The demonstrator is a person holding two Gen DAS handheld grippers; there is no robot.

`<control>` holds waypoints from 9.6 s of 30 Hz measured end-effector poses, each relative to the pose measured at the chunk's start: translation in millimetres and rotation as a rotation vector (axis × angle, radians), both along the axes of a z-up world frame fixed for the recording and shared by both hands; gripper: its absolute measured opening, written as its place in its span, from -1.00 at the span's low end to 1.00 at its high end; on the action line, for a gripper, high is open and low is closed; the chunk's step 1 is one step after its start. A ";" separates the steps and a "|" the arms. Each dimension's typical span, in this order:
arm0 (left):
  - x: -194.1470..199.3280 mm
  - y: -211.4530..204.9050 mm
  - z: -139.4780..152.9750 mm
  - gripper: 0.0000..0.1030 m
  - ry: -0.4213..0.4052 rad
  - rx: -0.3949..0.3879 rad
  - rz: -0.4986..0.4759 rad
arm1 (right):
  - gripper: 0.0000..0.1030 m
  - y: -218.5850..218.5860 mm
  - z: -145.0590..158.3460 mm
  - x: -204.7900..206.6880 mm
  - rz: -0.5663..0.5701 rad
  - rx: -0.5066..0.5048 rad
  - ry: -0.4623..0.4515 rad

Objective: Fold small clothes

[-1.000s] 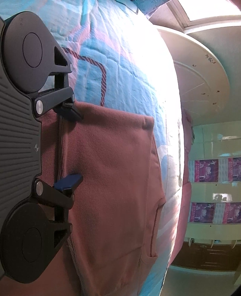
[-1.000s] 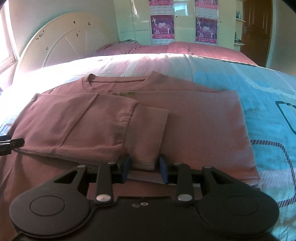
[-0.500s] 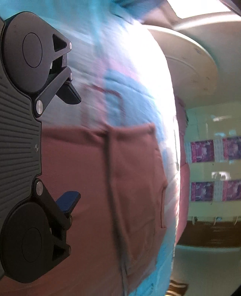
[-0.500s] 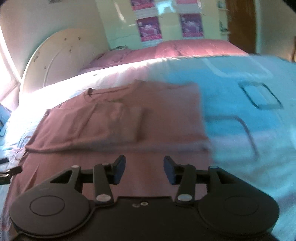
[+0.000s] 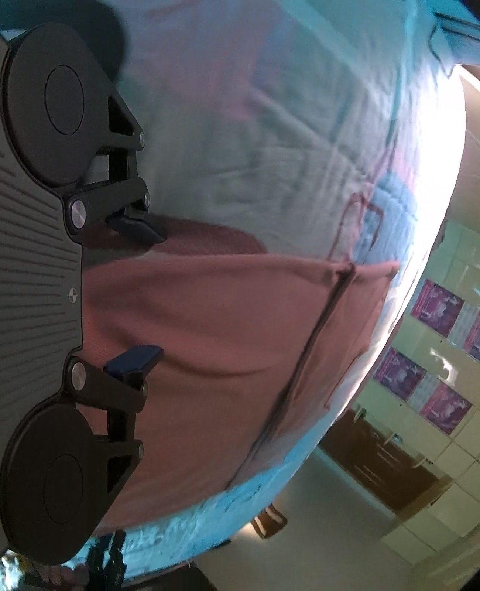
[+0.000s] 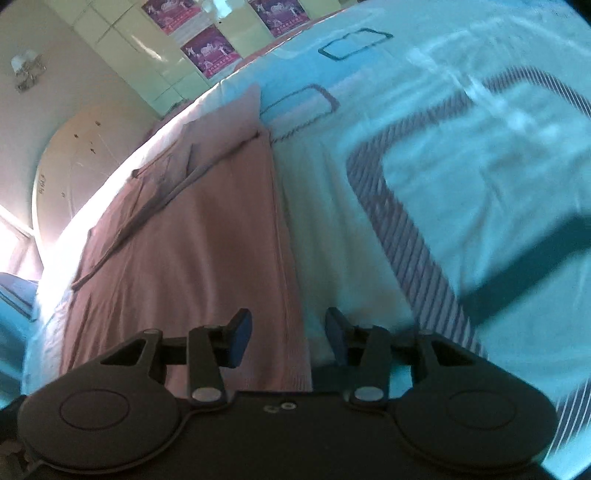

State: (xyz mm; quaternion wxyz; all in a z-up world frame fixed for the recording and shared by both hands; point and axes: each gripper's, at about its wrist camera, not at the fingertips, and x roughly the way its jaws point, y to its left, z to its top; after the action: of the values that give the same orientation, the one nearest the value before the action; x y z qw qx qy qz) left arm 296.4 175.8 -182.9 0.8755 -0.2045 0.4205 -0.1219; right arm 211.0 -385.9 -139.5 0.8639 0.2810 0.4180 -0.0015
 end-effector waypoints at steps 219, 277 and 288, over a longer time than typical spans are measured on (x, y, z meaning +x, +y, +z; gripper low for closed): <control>196.0 -100.5 13.7 0.30 -0.165 0.541 0.074 | -0.83 89.6 -9.5 251.9 0.184 -0.624 -0.017; 201.7 -40.1 -39.0 -0.64 -0.111 -0.360 0.606 | -0.84 192.0 12.5 334.7 0.461 -0.271 -0.147; 210.2 -38.4 -36.7 -0.86 -0.117 -0.348 0.572 | -0.89 215.2 -6.7 342.3 0.549 -0.298 -0.133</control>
State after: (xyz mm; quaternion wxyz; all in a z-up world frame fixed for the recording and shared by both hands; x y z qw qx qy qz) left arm 506.6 137.4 -219.6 0.8488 -0.4533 0.2680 0.0473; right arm 553.4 -170.7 -146.2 0.8891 0.0275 0.4161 0.1890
